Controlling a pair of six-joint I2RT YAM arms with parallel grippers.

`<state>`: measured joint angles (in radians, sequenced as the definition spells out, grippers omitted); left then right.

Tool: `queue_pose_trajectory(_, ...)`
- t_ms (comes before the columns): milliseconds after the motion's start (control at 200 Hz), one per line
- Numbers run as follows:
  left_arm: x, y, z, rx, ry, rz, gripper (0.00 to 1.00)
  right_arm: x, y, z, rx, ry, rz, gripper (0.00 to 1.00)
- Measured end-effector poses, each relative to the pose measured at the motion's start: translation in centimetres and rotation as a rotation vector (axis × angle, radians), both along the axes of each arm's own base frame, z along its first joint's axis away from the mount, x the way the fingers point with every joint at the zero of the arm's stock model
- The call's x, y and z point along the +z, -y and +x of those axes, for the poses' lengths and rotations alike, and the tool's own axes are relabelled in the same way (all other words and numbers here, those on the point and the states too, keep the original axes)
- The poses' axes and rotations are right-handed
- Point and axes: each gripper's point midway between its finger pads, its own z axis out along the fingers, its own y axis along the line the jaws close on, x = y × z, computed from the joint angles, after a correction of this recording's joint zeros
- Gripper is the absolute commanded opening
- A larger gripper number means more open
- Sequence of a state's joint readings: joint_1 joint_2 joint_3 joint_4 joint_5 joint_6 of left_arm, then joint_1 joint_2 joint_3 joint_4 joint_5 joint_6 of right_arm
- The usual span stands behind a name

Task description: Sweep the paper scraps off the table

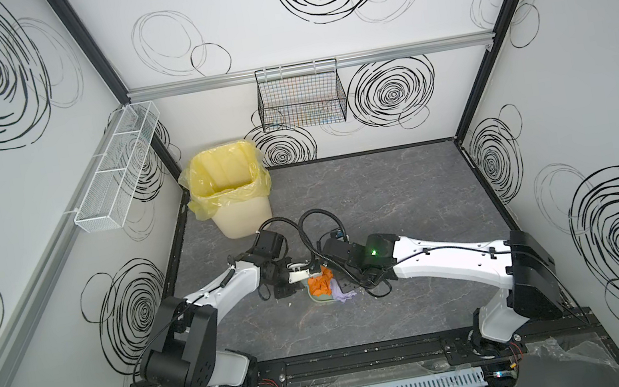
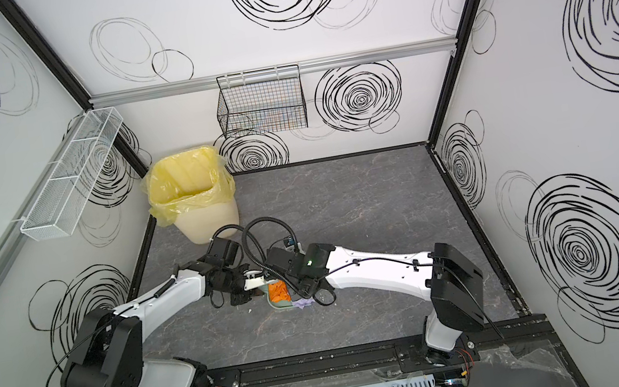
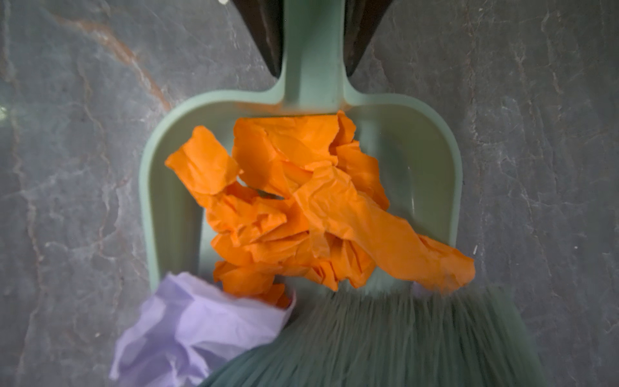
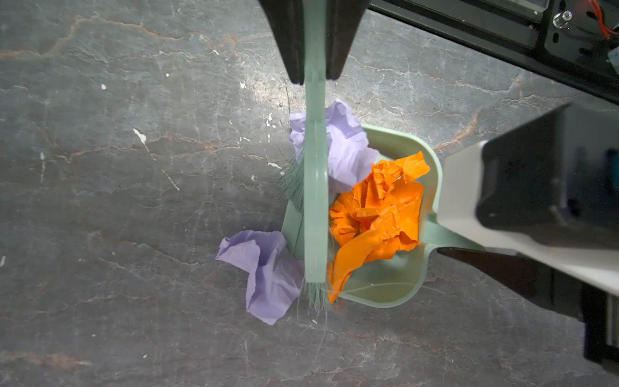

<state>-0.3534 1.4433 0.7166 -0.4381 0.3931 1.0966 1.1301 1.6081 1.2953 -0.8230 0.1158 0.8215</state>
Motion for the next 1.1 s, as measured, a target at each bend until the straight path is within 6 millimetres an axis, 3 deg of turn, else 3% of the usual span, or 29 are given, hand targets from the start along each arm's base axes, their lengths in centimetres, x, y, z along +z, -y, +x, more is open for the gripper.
queue_pose_trajectory(380,-0.1,0.6,0.4,0.003,0.002,-0.028,0.0,7.2,2.0,-0.3,-0.029,0.12,0.154,0.0)
queue_pose_trajectory(580,-0.1,0.5,0.4,0.004,0.002,-0.028,0.0,8.9,4.3,1.9,-0.101,0.219,0.14,0.0)
queue_pose_trajectory(700,-0.1,0.5,0.4,0.005,0.002,-0.028,0.0,8.5,6.9,4.9,-0.173,0.267,0.06,0.0)
queue_pose_trajectory(840,-0.1,0.3,0.5,0.012,0.001,-0.028,0.0,6.5,9.2,8.0,-0.219,0.298,-0.09,0.0)
queue_pose_trajectory(1101,0.0,-0.7,1.1,0.044,0.001,-0.022,0.0,0.6,9.0,11.0,-0.157,0.237,-0.279,0.0)
